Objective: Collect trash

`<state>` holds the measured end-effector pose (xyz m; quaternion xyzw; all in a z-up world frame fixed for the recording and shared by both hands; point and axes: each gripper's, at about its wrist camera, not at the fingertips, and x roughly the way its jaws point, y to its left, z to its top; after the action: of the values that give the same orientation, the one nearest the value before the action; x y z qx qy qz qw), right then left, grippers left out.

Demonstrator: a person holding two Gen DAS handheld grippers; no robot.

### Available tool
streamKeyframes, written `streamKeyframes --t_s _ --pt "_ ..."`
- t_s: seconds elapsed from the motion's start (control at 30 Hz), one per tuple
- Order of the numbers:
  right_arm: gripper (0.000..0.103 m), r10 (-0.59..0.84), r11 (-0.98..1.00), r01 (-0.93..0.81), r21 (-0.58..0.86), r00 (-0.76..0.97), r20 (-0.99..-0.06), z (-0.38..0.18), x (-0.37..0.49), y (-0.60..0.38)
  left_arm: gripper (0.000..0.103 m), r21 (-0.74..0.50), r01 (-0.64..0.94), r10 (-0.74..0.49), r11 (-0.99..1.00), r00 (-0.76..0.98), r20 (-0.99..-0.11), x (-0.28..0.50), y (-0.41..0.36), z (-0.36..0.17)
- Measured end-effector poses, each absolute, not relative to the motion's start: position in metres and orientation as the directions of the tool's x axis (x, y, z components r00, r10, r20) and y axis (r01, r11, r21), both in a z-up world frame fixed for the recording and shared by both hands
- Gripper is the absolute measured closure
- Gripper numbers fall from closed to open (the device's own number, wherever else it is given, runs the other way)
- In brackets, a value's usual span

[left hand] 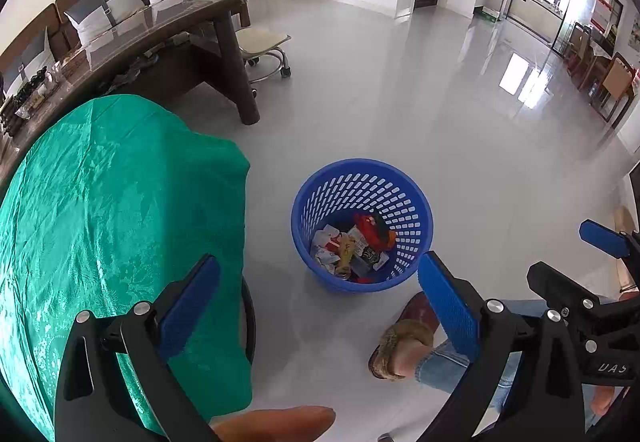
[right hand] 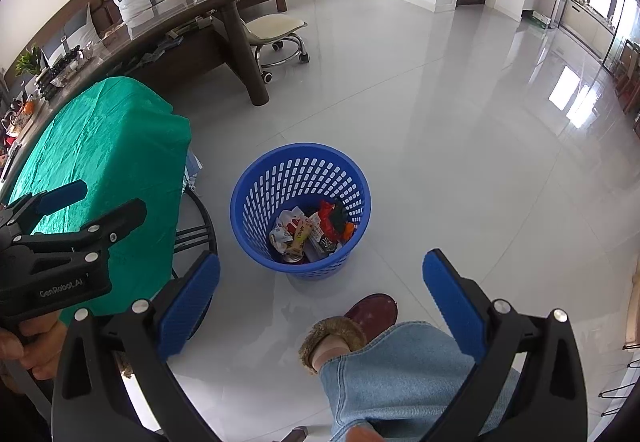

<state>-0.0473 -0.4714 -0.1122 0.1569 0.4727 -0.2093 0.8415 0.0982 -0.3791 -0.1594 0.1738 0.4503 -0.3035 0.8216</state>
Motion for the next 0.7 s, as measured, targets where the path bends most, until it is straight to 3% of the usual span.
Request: streamKeyframes --t_s 0.7 --pt "0.005 -0.197 0.867 0.494 0.068 0.465 -0.863 -0.1166 -0.0457 -0.4732 0.005 0.019 0.656 -0.336 0.754 0.411 -0.848 0.0989 -0.383 -0.1606"
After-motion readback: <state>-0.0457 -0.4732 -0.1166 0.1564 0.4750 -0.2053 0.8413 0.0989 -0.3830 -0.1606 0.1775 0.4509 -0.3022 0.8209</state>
